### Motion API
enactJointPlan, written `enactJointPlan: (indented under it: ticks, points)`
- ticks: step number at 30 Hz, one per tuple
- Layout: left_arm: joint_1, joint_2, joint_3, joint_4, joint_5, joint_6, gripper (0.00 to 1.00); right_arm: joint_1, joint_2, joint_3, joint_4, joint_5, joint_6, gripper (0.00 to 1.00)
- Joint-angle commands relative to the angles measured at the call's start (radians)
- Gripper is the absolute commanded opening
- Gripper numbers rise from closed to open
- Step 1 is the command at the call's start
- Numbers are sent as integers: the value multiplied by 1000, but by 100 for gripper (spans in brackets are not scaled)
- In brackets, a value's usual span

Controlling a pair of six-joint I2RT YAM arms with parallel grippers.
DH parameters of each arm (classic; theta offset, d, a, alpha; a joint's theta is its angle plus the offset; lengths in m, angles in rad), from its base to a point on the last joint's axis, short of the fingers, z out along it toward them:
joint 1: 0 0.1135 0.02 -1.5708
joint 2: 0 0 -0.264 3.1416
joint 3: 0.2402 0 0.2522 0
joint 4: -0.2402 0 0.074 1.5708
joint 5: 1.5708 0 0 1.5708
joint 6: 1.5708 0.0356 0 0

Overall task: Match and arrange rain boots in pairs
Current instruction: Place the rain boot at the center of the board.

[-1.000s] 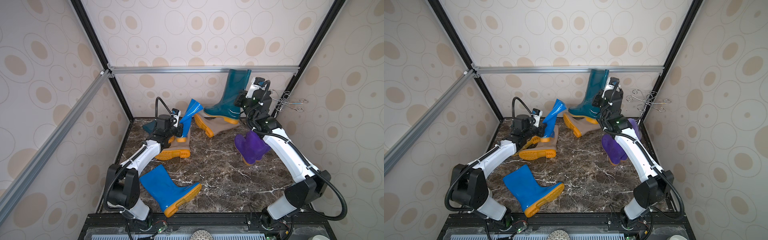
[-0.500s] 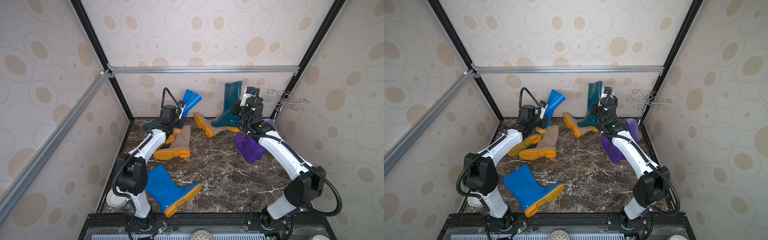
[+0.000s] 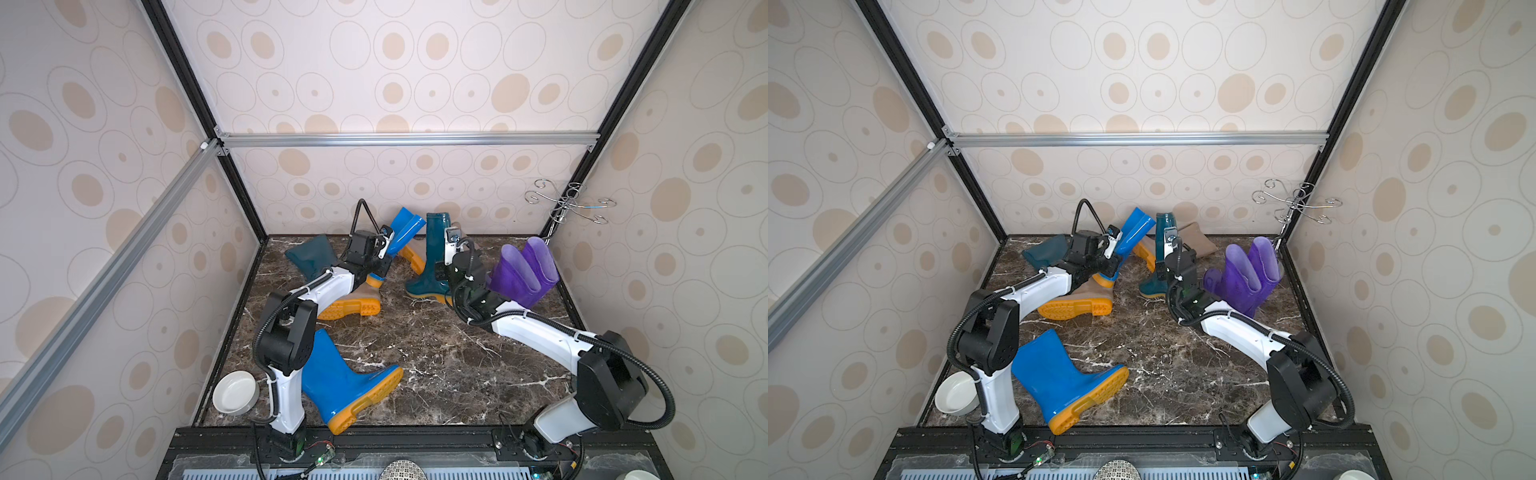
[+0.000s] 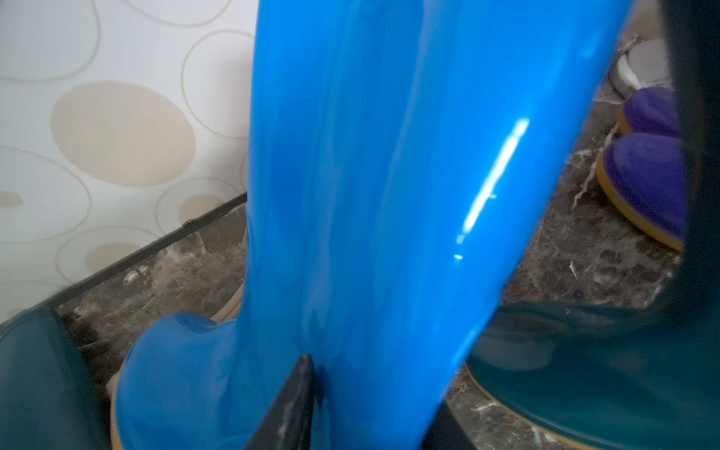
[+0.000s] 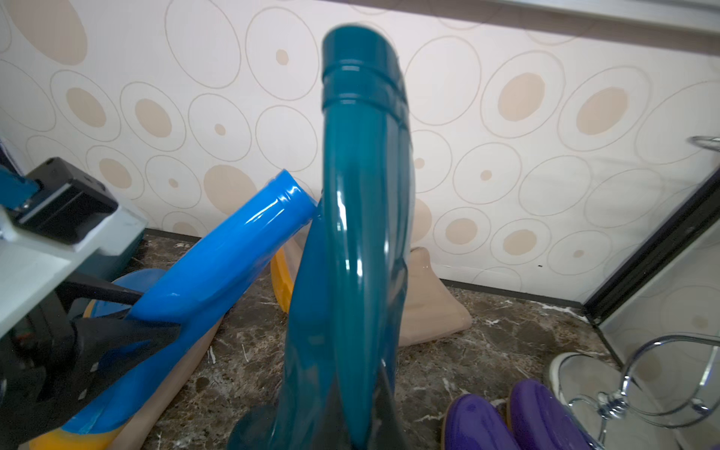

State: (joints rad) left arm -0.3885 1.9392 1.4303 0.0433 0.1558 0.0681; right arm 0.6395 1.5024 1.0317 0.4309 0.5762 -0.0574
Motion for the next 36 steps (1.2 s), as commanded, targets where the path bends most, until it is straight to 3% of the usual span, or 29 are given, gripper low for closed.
enactJointPlan:
  ticks: [1, 8, 9, 18, 21, 24, 28, 33, 36]
  points:
    - [15, -22, -2, 48, -27, -47, 59, 17, -94, -22, 199, 124, -87, 0]
    - [13, -33, 38, -32, -26, -123, 82, 17, -197, -133, 272, 171, -107, 0]
    - [13, -31, 56, -56, -35, -133, 100, 17, -204, -152, 278, 179, -94, 0]
    - [13, -64, 144, -193, -89, -181, 100, 81, -169, -292, 273, 225, 70, 0]
    - [13, -80, 163, -226, -106, -187, 100, 110, -148, -314, 246, 259, 118, 17]
    - [13, -102, 174, -241, -84, -183, 100, 127, -157, -320, 199, 287, 167, 44]
    - [12, -107, 184, -268, -23, -183, 100, 134, -208, -314, 98, 276, 194, 62]
    - [12, -104, 186, -275, -25, -188, 100, 138, -286, -304, 22, 258, 142, 69]
    - [12, -92, 230, -291, -104, -192, 100, 138, -321, -280, 4, 220, 77, 73]
